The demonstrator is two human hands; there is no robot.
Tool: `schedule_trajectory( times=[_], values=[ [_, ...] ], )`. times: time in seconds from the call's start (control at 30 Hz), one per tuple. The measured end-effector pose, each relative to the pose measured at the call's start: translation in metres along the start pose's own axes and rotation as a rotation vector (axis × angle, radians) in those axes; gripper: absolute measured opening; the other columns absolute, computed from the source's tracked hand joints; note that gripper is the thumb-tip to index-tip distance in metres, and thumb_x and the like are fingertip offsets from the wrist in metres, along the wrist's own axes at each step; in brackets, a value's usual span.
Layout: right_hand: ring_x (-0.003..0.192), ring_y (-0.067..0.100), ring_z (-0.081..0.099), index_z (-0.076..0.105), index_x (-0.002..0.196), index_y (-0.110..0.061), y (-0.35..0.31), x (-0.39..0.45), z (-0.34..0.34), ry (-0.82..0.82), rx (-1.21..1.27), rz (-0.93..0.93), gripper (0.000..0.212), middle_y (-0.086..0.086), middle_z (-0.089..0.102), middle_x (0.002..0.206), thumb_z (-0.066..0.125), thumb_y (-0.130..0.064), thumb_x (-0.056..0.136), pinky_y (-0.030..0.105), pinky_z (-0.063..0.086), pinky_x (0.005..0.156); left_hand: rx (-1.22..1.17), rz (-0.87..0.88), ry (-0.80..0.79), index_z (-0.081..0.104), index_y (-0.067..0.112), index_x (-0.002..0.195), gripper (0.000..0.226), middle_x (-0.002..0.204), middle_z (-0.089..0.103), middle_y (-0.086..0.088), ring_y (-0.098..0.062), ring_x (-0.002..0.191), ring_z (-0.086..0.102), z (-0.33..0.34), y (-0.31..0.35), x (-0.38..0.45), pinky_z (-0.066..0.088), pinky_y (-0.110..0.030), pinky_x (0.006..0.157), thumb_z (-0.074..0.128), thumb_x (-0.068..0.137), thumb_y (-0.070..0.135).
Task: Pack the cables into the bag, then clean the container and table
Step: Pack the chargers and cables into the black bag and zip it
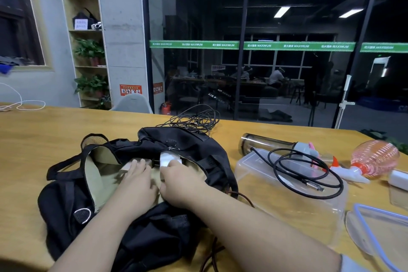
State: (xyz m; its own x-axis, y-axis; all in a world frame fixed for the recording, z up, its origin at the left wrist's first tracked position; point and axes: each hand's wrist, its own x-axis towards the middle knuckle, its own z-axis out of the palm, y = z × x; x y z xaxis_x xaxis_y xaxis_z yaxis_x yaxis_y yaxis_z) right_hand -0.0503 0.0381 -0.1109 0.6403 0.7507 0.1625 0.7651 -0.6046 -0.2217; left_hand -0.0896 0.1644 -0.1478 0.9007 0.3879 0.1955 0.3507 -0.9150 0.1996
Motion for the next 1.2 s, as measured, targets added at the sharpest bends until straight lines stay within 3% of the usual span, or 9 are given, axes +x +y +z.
schedule_trajectory(
  times=[0.1, 0.27, 0.37, 0.47, 0.63, 0.77, 0.97, 1.13, 1.2],
  values=[
    [0.115, 0.032, 0.048, 0.051, 0.124, -0.006, -0.001, -0.005, -0.004, -0.033, -0.005, 0.017, 0.033, 0.014, 0.049, 0.126, 0.038, -0.02, 0.097, 0.028, 0.027, 0.073, -0.028, -0.001, 0.052, 0.019, 0.015, 0.147, 0.055, 0.157, 0.008, 0.001, -0.016, 0.145, -0.002, -0.007, 0.008, -0.005, 0.002, -0.039, 0.116, 0.034, 0.095, 0.02],
    [0.112, 0.034, 0.051, 0.058, 0.1, -0.009, 0.002, -0.012, -0.013, 0.002, 0.106, 0.006, 0.019, 0.015, 0.058, 0.111, 0.043, -0.018, 0.093, 0.033, 0.04, 0.08, -0.181, 0.036, 0.174, 0.035, 0.028, 0.142, 0.05, 0.145, 0.041, 0.007, -0.002, 0.141, 0.017, -0.018, 0.016, -0.014, -0.006, -0.035, 0.116, 0.035, 0.094, 0.017],
    [0.128, 0.03, 0.043, 0.046, 0.135, -0.009, 0.008, -0.024, -0.021, 0.023, 0.151, 0.015, 0.043, 0.013, 0.049, 0.137, 0.043, -0.017, 0.093, 0.038, 0.038, 0.103, -0.263, 0.04, 0.224, 0.05, 0.031, 0.131, 0.042, 0.126, 0.06, 0.01, -0.006, 0.126, 0.045, -0.024, 0.023, -0.018, 0.0, -0.036, 0.117, 0.04, 0.092, 0.018],
    [0.127, 0.026, 0.044, 0.045, 0.137, -0.011, 0.014, -0.04, -0.031, 0.113, 0.22, 0.019, 0.045, 0.011, 0.047, 0.138, 0.042, -0.013, 0.092, 0.035, 0.039, 0.103, -0.358, 0.033, 0.277, 0.061, 0.033, 0.114, 0.032, 0.106, 0.069, 0.01, -0.015, 0.11, 0.057, -0.034, 0.039, -0.025, 0.011, -0.039, 0.117, 0.045, 0.09, 0.02],
    [0.115, 0.014, 0.049, 0.055, 0.126, -0.021, 0.024, -0.079, -0.052, 0.306, 0.368, -0.025, 0.039, -0.001, 0.058, 0.123, 0.042, -0.01, 0.091, 0.019, 0.036, 0.086, -0.516, 0.069, 0.354, 0.066, 0.037, 0.098, 0.025, 0.09, 0.07, 0.014, -0.016, 0.095, 0.061, -0.05, 0.079, -0.047, 0.038, -0.043, 0.103, 0.051, 0.087, 0.021],
    [0.119, 0.004, 0.048, 0.051, 0.131, -0.024, 0.037, -0.111, -0.062, 0.459, 0.432, -0.001, 0.039, -0.008, 0.056, 0.129, 0.044, -0.015, 0.093, 0.013, 0.035, 0.095, -0.563, 0.176, 0.44, 0.066, 0.037, 0.096, 0.021, 0.077, 0.064, 0.018, -0.015, 0.089, 0.058, -0.051, 0.112, -0.067, 0.043, -0.031, 0.075, 0.055, 0.086, 0.021],
    [0.111, -0.001, 0.053, 0.054, 0.126, -0.021, 0.064, -0.15, -0.074, 0.641, 0.487, 0.041, 0.033, -0.012, 0.059, 0.119, 0.05, -0.017, 0.094, 0.019, 0.042, 0.097, -0.713, 0.363, 0.44, 0.06, 0.034, 0.104, 0.026, 0.087, 0.067, 0.017, -0.012, 0.09, 0.061, -0.045, 0.162, -0.089, 0.049, -0.04, 0.081, 0.046, 0.082, 0.034],
    [0.095, -0.004, 0.059, 0.069, 0.099, -0.026, 0.088, -0.18, -0.08, 0.831, 0.474, 0.0, 0.025, -0.023, 0.065, 0.091, 0.054, -0.009, 0.087, 0.014, 0.048, 0.08, -0.797, 0.495, 0.447, 0.059, 0.032, 0.104, 0.022, 0.091, 0.064, 0.02, 0.0, 0.092, 0.058, -0.041, 0.2, -0.103, 0.047, -0.022, 0.082, 0.052, 0.085, 0.023],
    [0.093, -0.002, 0.062, 0.069, 0.094, -0.027, 0.099, -0.193, -0.082, 0.888, 0.514, -0.007, 0.029, -0.02, 0.068, 0.09, 0.054, -0.005, 0.084, 0.012, 0.048, 0.076, -0.798, 0.546, 0.419, 0.058, 0.032, 0.102, 0.021, 0.092, 0.062, 0.023, 0.001, 0.095, 0.056, -0.039, 0.215, -0.108, 0.045, -0.024, 0.085, 0.049, 0.083, 0.028]
  ],
)
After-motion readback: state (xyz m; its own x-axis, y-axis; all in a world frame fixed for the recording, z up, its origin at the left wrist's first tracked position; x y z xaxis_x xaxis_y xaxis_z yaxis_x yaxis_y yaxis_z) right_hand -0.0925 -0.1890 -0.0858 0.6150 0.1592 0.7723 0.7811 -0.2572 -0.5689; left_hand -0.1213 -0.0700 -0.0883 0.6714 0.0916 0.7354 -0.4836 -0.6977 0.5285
